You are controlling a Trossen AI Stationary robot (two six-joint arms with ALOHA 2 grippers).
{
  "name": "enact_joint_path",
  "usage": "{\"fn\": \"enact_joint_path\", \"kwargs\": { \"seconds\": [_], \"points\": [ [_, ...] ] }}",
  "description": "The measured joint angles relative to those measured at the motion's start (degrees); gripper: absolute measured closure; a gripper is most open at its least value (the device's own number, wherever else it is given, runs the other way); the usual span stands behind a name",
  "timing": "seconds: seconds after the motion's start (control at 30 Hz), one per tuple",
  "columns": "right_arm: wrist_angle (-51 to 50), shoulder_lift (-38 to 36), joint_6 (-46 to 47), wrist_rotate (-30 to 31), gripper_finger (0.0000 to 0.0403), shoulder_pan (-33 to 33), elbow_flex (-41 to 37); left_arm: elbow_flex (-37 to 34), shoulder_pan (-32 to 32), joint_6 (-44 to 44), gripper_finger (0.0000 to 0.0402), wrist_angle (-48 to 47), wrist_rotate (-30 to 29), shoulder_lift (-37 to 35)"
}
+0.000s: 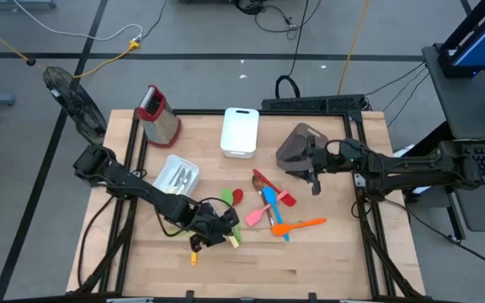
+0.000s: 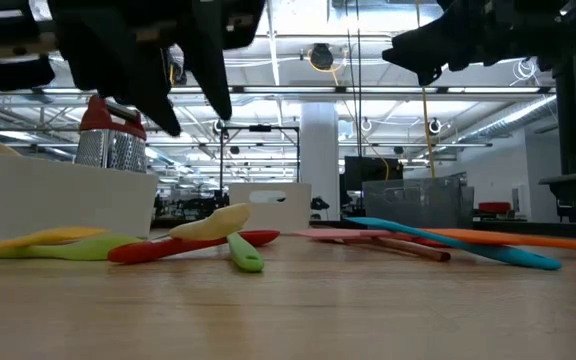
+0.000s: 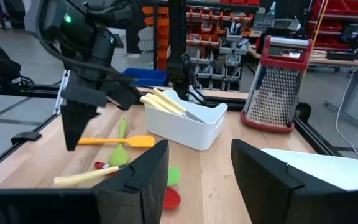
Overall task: Pick & Place Kitchen Items
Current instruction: Put the yellow table knife into the bottom white bin
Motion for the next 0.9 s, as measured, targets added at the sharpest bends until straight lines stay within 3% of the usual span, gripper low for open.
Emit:
{"fn": "enact_joint_path", "kwargs": {
  "seconds": [0.23, 0.9],
  "points": [
    [-0.4, 0.0, -0.1, -0.1, 0.0236, 0.0, 0.0, 0.0, 0.9, -1.6, 0.0241, 0.6, 4.3, 3.5],
    [-0.7, 0.0, -0.2, -0.2, 0.0236, 0.0, 0.0, 0.0, 2.2, -3.0, 0.0241, -1.7, 3.2, 4.0]
  ]
}}
